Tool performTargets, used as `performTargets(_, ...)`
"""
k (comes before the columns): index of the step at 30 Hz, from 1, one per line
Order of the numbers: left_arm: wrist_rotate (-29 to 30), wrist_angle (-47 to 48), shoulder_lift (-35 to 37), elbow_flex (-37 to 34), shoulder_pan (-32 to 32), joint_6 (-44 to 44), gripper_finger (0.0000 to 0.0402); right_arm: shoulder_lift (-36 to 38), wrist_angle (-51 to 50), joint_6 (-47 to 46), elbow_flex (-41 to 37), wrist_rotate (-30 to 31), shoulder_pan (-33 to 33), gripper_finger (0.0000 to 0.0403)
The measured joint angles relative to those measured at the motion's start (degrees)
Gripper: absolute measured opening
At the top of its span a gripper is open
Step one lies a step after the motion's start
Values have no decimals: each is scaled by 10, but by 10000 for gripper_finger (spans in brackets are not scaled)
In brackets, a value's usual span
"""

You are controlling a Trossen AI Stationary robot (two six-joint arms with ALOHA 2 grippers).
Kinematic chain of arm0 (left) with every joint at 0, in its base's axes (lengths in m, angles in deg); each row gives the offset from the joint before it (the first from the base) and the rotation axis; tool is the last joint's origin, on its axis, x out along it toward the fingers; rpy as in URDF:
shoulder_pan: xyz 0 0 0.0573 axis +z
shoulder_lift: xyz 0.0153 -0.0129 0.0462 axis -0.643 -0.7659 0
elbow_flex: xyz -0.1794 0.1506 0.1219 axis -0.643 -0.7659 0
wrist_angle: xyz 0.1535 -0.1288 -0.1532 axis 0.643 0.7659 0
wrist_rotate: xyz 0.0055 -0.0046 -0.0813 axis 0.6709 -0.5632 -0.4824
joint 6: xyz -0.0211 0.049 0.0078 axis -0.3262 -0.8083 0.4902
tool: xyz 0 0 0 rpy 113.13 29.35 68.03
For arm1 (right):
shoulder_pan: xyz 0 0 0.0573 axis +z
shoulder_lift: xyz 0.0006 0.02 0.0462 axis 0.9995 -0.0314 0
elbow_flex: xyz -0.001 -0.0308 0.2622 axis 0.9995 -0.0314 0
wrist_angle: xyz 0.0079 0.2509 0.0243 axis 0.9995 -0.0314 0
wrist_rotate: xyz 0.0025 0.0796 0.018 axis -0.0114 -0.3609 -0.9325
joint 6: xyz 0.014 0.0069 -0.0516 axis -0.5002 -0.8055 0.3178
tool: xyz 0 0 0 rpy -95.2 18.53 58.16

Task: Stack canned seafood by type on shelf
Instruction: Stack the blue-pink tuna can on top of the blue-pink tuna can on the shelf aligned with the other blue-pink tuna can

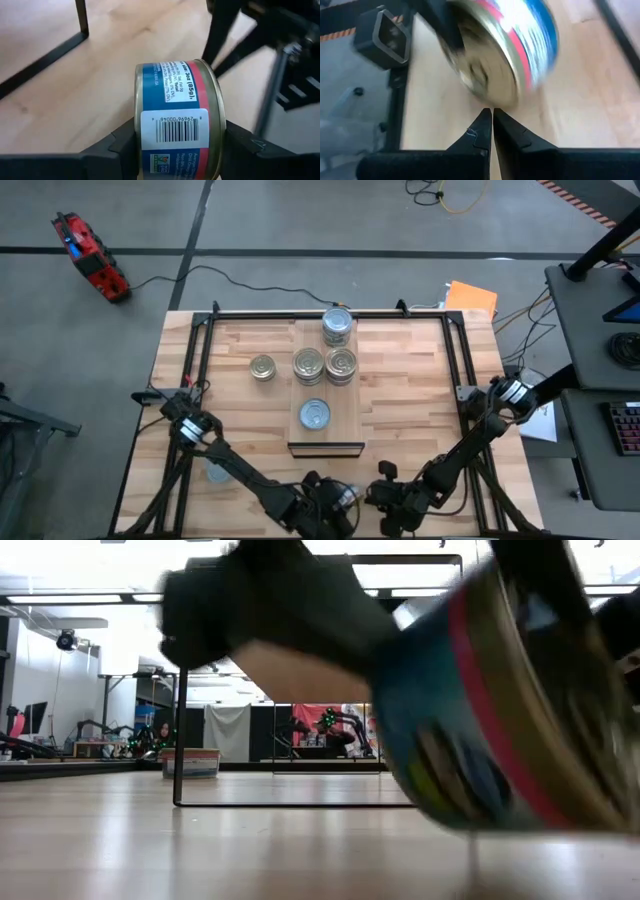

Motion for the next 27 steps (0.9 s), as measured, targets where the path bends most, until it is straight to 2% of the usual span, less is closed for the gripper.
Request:
performTargets(5, 5, 21, 38, 3, -23, -1, 177, 35, -30, -6, 2, -28, 7, 9)
performTargets(17, 62, 41, 140, 3, -35, -33, 177, 154, -120, 4, 2, -28, 6, 9)
performTargets(27, 174, 200, 273, 3, -24, -14, 177, 272, -144, 3, 2, -20, -10, 9)
